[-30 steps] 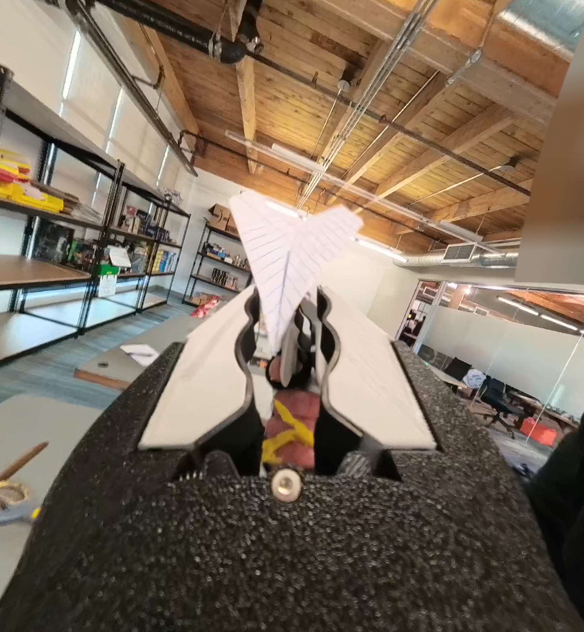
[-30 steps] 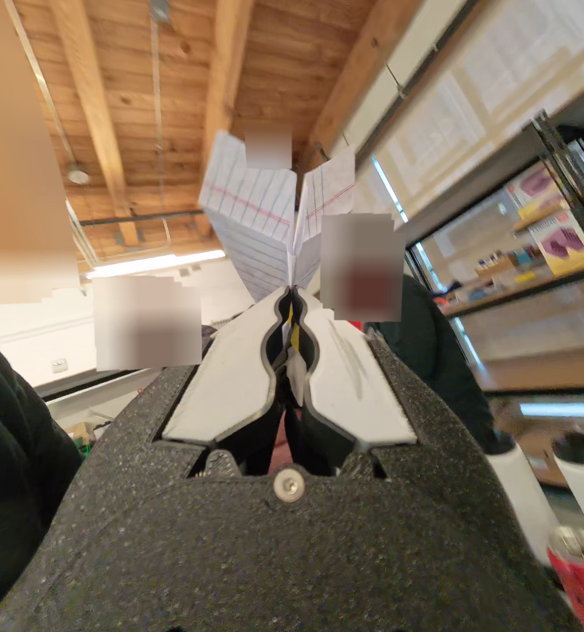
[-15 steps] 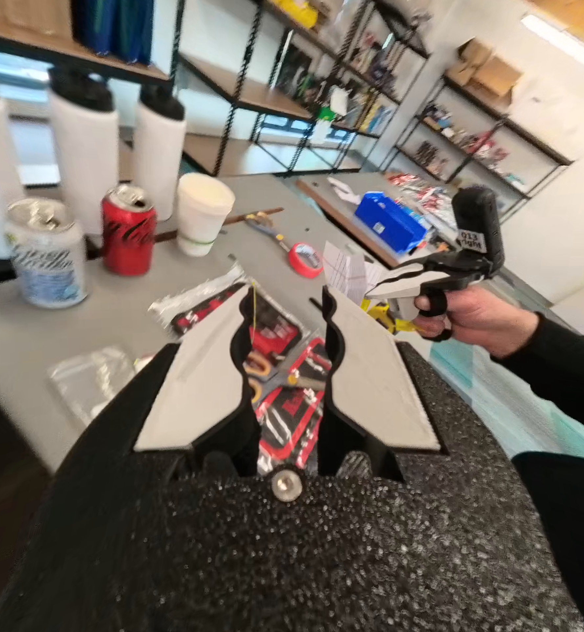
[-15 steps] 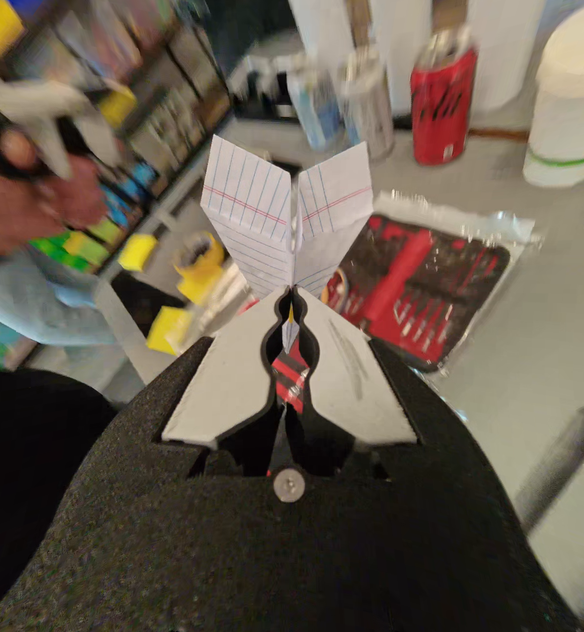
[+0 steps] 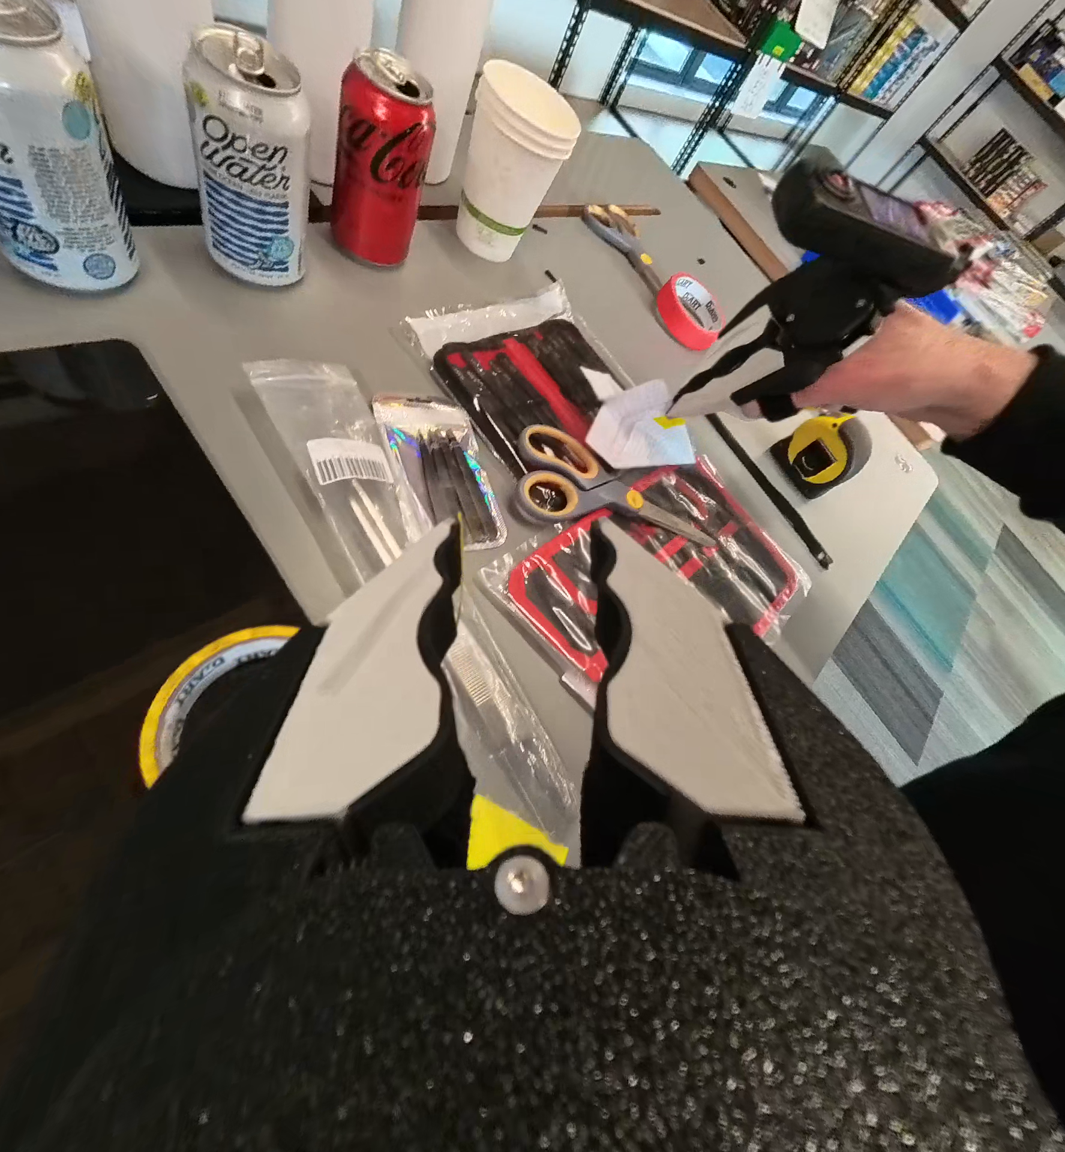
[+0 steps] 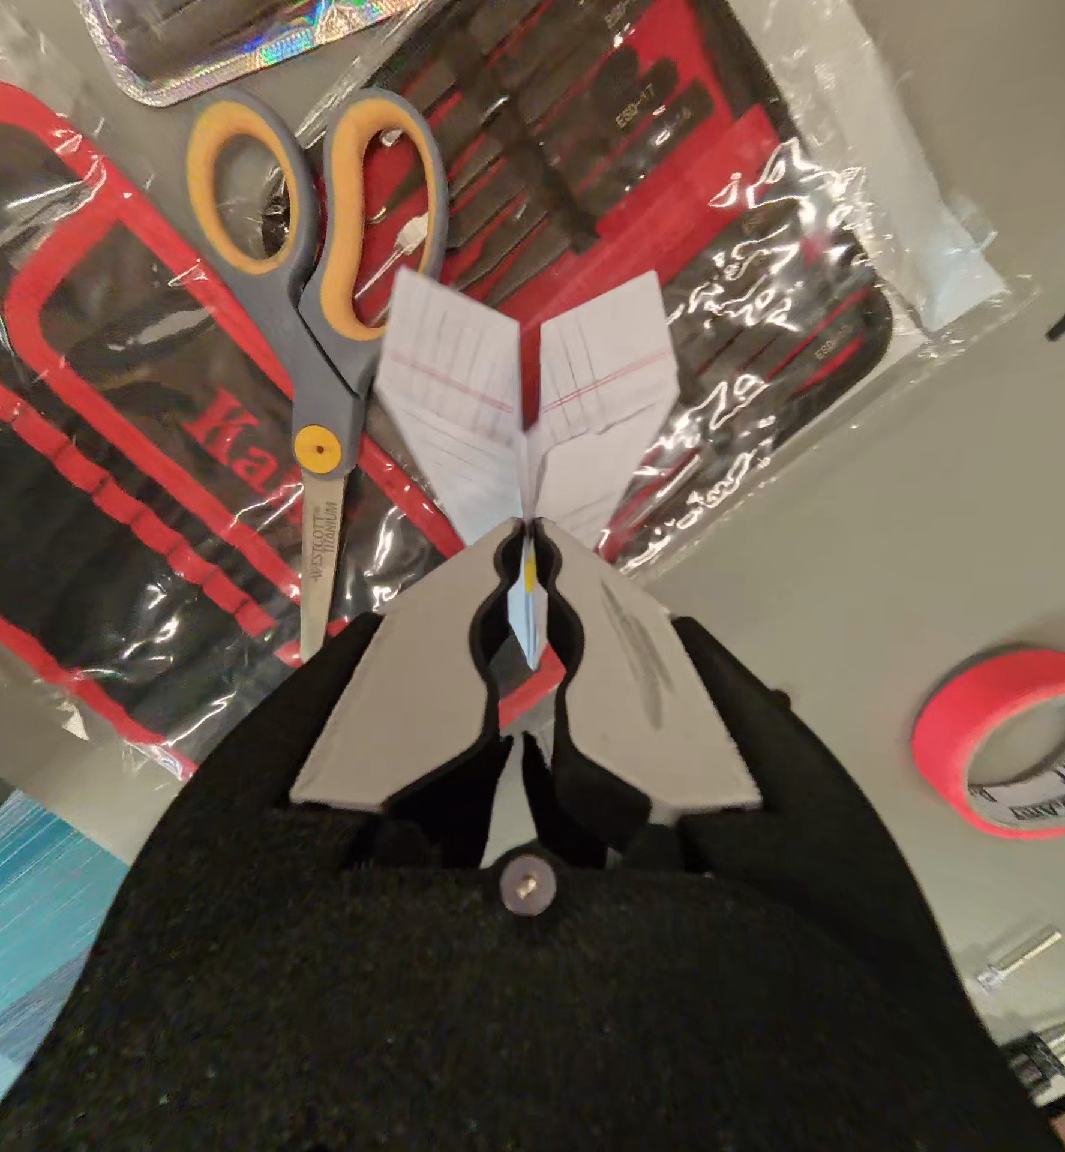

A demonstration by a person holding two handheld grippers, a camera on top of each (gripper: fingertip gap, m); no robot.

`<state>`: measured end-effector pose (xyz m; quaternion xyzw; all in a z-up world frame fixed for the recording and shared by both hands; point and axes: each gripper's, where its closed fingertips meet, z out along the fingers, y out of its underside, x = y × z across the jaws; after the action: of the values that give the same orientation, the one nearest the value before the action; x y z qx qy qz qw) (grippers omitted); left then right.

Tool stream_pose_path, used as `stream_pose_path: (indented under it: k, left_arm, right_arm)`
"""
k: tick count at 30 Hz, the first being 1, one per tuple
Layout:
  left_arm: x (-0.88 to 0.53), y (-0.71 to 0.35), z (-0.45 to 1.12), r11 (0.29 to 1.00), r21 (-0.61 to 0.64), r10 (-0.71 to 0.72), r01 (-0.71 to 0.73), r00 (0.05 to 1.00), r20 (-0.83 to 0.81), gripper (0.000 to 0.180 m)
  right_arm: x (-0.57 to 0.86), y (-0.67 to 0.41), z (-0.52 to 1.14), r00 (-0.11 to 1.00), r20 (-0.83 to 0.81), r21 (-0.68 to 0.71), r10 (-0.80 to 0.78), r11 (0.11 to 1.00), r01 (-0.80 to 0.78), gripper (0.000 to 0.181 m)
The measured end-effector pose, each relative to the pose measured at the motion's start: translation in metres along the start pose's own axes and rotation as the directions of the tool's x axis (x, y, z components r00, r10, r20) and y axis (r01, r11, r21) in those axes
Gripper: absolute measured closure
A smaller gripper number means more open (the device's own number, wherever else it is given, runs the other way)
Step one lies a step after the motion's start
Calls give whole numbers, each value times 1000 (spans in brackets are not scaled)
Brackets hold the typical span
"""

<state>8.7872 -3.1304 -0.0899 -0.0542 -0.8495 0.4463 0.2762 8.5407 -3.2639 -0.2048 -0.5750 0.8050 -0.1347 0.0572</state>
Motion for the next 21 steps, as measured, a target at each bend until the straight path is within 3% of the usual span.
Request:
stream_pose_path:
  k: [2, 6, 10, 16, 21]
  left_arm:
    - [-4, 2, -5, 1000, -2, -2, 2, 1000, 7, 140]
    - [-14, 3, -17, 1000, 3, -12, 12, 999, 32, 139]
    - [-33, 8, -38, 1000, -2, -12, 12, 995, 98, 139]
    - [-68, 48, -67, 994, -109, 22, 4, 972, 233, 144]
    - [-82, 88, -78, 958, -268, 184, -105, 940, 289, 146]
  right_arm:
    - [0, -2, 4, 1000, 18, -2, 10, 1000, -10, 164]
    - [5, -4, -12, 994, 64, 45, 84, 995, -87, 156]
    - [0, -22, -56, 995, 65, 180, 82, 979, -92, 158]
    - [-98, -89, -74, 973, 197, 364, -118, 931, 39, 157]
    - [-189, -132, -56, 907, 334, 462, -256, 883, 80, 155]
